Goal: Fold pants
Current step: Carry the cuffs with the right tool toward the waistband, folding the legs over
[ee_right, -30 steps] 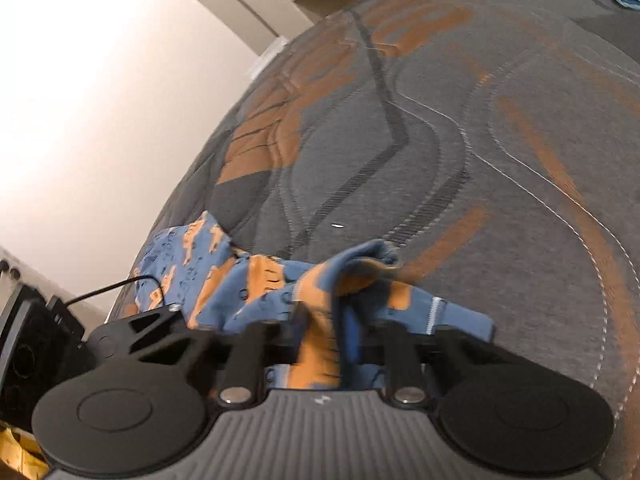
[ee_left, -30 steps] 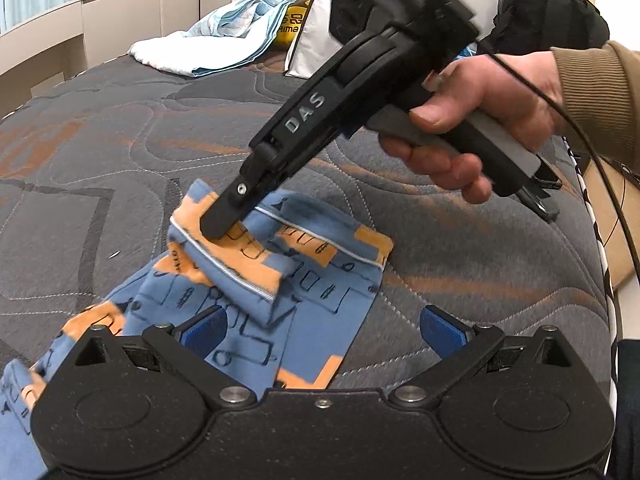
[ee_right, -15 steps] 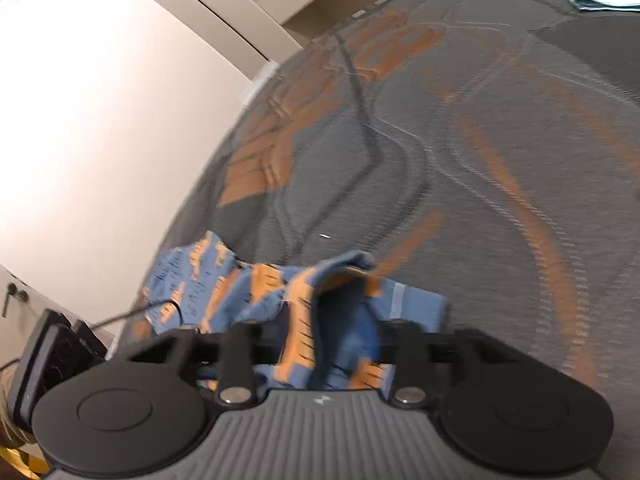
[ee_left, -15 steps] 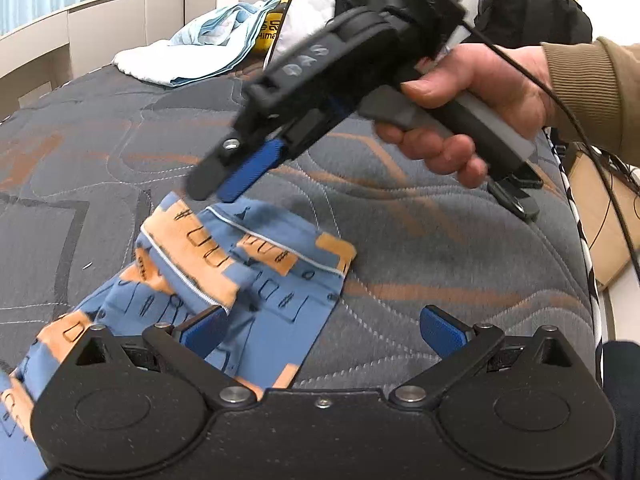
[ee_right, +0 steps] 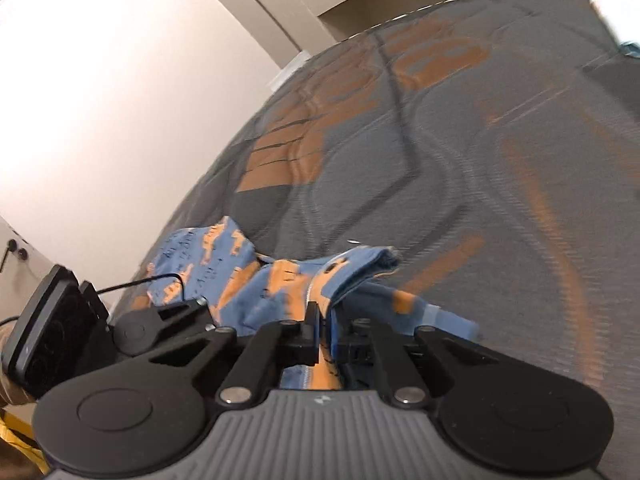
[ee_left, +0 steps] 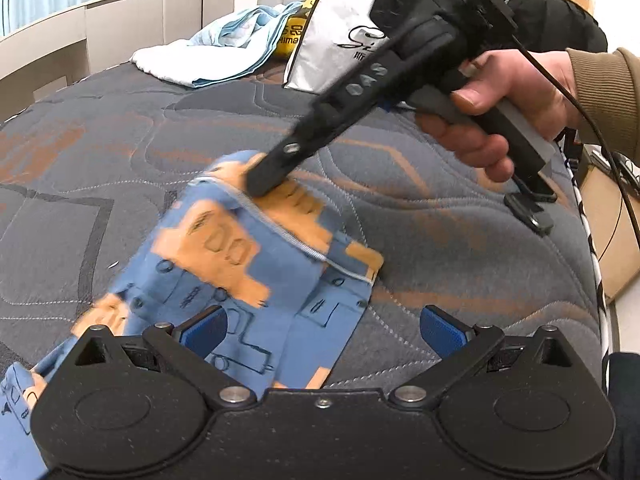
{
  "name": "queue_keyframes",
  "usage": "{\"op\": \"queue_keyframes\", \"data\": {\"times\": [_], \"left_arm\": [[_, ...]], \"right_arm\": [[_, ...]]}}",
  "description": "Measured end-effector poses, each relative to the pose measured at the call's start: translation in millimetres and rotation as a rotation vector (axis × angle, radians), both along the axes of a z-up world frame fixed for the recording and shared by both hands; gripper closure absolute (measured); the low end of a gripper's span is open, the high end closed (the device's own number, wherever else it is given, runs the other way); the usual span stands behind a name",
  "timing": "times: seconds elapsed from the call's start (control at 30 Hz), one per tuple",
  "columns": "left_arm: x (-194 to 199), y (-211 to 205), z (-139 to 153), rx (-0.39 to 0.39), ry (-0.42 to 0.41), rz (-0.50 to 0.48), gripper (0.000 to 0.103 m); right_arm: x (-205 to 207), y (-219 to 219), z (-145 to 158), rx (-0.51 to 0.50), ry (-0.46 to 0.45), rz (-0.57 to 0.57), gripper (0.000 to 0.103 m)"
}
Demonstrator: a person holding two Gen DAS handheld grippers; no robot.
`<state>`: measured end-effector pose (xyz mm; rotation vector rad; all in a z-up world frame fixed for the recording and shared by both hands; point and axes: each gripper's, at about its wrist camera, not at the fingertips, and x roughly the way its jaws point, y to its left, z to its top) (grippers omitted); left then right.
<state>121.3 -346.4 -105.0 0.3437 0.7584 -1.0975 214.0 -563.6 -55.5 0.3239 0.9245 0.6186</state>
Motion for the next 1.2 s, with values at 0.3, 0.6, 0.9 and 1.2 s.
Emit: {"op": "queue_keyframes", "data": {"times": [0.3,0.6,0.9,1.2], "left_arm": [[-4.5,3.2,-5.0,0.028,0.020,-0.028,0.001],[-6.2,35.9,-1.4,0.020,-0.007,-0.004,0.001],[-2.6,87.0,-18.1,0.120,-0.002,0.104,0.001],[-13.1,152.0,-30.0,0.156,0.002,0.165,0.001]], "right_arm": [[-8.9,-21.9,-38.2,-0.089,0.146,-0.094,0.097],[-17.0,-11.6,-10.6,-0.152,0.036,-0.119,0.068],[14.3,51.7,-43.0,-0.089,0.106,0.050,0.048],[-9.7,64.3,-6.0,-0.095,-0.043,0.022,0.013]]}}
